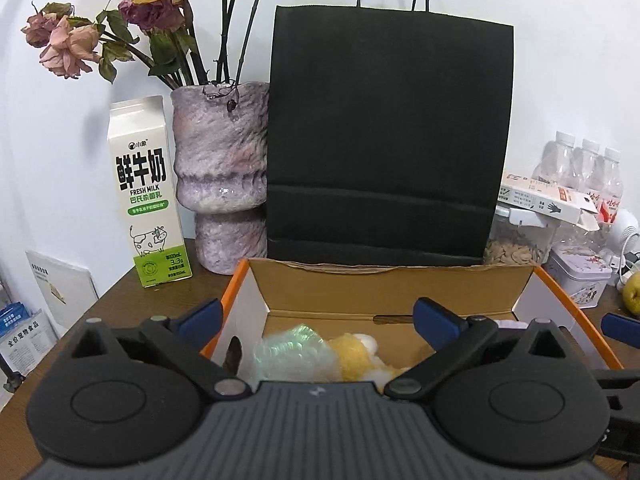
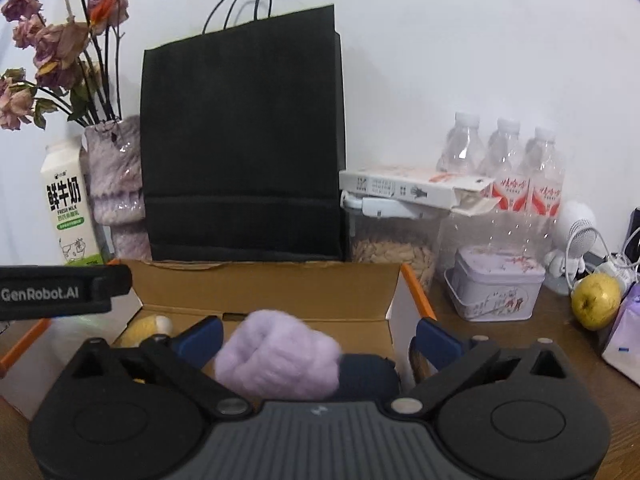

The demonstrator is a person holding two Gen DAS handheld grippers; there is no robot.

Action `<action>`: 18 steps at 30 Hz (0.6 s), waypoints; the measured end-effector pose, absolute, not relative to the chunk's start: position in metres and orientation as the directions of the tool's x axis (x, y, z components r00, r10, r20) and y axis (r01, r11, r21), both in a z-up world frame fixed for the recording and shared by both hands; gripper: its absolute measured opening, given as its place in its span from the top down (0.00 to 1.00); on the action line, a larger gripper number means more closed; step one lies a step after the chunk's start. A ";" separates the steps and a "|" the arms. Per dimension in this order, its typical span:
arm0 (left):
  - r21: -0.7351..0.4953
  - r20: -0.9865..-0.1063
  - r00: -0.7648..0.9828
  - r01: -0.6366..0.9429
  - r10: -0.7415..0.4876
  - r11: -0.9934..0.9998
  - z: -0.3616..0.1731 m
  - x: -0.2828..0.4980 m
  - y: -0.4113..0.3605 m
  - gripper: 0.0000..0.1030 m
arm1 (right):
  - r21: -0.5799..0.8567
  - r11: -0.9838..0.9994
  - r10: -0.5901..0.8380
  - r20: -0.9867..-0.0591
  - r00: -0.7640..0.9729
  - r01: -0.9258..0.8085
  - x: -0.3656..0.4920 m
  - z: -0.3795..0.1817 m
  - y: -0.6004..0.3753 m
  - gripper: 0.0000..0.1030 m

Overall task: Organize objects
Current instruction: 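Open the left gripper to drop the bag into the box while the right releases the towel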

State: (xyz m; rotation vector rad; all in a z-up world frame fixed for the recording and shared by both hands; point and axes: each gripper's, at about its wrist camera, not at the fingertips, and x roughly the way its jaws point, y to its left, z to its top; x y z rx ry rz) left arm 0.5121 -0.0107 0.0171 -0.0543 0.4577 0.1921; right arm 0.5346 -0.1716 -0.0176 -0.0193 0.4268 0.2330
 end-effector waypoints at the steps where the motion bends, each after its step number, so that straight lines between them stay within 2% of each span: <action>1: -0.006 -0.445 0.878 -0.198 0.175 0.980 0.017 0.512 -0.011 0.00 | 0.032 0.973 0.223 -0.413 0.883 -0.231 0.534 -0.017 -0.171 0.00; 18: -0.021 -0.406 0.901 -0.175 0.152 0.984 0.029 0.491 -0.014 0.00 | 0.037 0.968 0.241 -0.394 0.887 -0.247 0.517 -0.004 -0.174 0.00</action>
